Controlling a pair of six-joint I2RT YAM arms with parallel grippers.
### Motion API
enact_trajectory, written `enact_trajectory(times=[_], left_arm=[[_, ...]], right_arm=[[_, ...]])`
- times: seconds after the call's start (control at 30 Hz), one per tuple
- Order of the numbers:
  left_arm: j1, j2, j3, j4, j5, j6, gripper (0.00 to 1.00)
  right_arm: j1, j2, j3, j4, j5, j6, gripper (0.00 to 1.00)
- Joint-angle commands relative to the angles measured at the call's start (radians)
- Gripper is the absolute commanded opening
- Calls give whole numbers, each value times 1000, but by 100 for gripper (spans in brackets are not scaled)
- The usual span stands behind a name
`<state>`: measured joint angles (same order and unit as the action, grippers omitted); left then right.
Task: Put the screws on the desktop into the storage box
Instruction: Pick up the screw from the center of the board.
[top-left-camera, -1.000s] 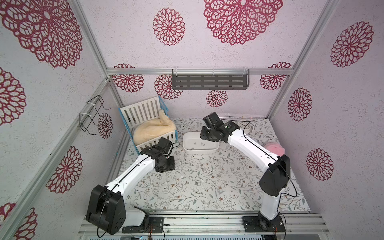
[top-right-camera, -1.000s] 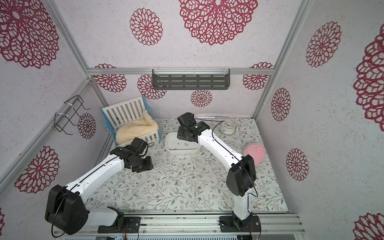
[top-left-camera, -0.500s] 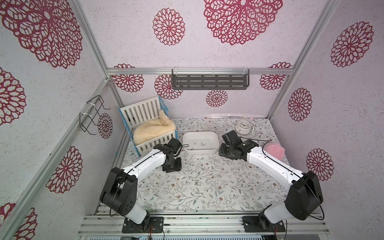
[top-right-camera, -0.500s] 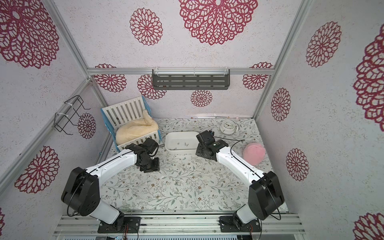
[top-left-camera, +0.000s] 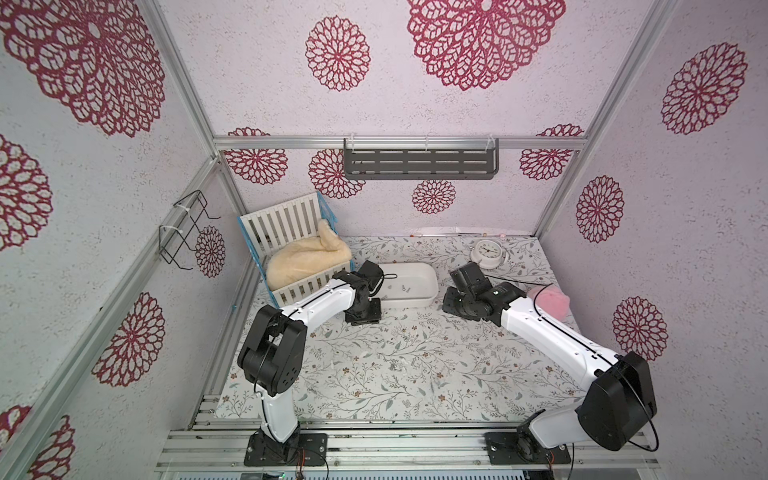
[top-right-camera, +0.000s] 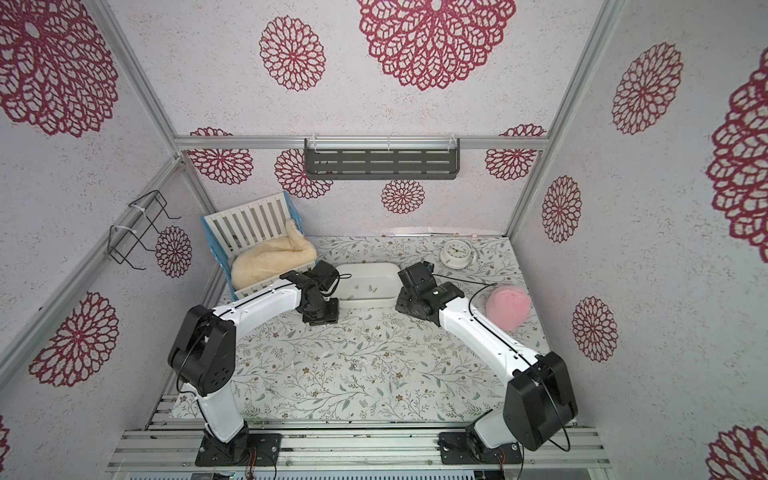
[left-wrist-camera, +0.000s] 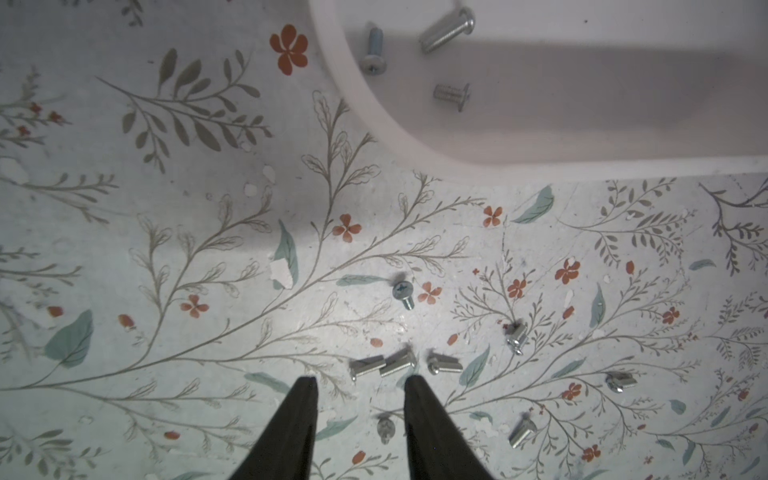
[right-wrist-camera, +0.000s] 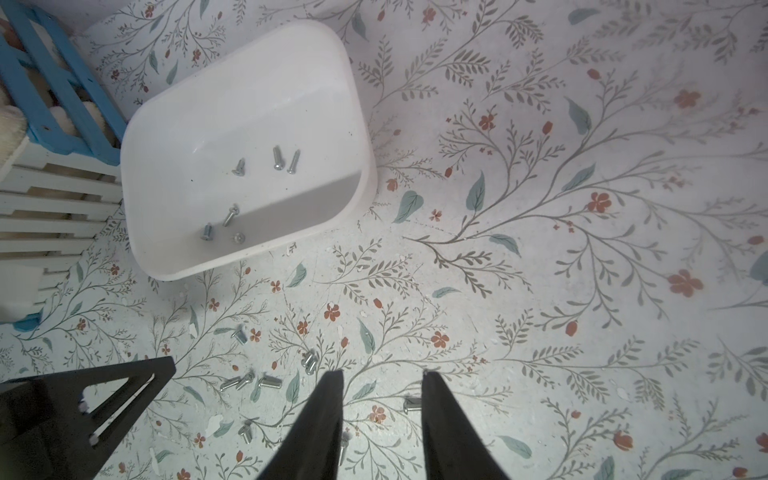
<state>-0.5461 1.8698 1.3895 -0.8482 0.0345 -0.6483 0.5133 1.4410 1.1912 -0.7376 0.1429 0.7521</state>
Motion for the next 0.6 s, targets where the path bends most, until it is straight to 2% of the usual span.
enact_trajectory(times=[0.0,0.23,0.57], left_arm=[[-41,41,36,16,-36,-63,40],[-83,140,75,16,-86,-141,40],[-86,194,81,14,-109,-166,41]], right_arm=[[-12,-48,-9,16,15,3,36],[-33,-75,-37,25,3,-10,36],[-73,-104,-83,44,-24,-36,36]])
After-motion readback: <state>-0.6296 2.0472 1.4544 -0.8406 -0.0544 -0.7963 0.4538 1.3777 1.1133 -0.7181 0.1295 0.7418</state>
